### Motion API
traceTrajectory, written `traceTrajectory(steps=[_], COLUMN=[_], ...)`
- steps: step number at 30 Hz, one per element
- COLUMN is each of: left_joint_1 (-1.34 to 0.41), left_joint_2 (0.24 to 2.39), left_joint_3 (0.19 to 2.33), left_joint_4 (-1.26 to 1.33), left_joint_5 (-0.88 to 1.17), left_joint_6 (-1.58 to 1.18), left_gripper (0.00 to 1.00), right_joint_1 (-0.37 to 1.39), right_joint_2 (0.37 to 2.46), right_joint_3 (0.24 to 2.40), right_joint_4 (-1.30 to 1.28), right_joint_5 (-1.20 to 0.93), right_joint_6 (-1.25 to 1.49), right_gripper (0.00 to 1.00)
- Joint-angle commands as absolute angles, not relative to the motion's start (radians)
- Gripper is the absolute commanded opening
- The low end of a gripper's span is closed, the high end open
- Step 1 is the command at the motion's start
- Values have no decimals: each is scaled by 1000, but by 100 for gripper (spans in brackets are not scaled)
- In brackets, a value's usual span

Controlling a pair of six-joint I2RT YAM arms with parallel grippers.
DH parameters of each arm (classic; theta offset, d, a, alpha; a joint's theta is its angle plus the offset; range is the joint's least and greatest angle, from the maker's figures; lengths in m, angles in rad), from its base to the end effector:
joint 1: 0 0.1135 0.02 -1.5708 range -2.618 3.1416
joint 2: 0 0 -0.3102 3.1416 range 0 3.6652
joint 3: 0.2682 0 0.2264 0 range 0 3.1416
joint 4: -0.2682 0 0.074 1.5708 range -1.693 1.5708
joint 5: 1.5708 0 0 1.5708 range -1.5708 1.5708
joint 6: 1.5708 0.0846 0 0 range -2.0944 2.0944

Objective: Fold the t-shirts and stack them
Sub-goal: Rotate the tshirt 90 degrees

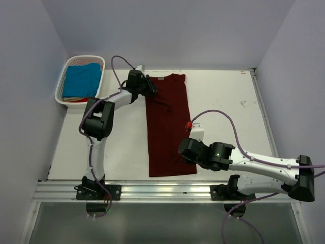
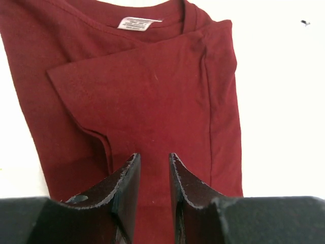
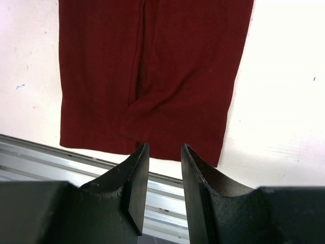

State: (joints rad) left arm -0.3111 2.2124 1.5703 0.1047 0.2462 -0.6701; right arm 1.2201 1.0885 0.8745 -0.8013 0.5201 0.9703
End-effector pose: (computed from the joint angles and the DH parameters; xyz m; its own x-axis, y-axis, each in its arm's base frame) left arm 0.5177 -0.1881 0.1994 -0.6901 -0.4108 -0.5958 0.0862 0.7707 -0.6313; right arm 0.1013 0.1545 0.2753 -0.7630 -0.0018 -0.6464 -0.1688 0.9659 0.1965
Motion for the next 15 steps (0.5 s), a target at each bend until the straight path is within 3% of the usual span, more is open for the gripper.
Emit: traceTrajectory(steps=[1, 9, 15], left_joint_1=[-318, -328, -331], left_joint_2=[2255, 2149, 2123], left_joint_3=[1612, 1520, 1477], left_joint_4=[103, 20, 29], left_joint_5=[215, 109, 93], left_joint_6=[-658, -637, -627], left_gripper=[33, 32, 40], right_joint_1=[1224, 1224, 1224], right_joint_2=[1063, 1060, 1084], right_joint_3=[871, 848, 854], right_joint_4=[-816, -807, -795], right_joint_5=[571, 566, 563], right_joint_6=[999, 1011, 1000], right_gripper=[36, 35, 36])
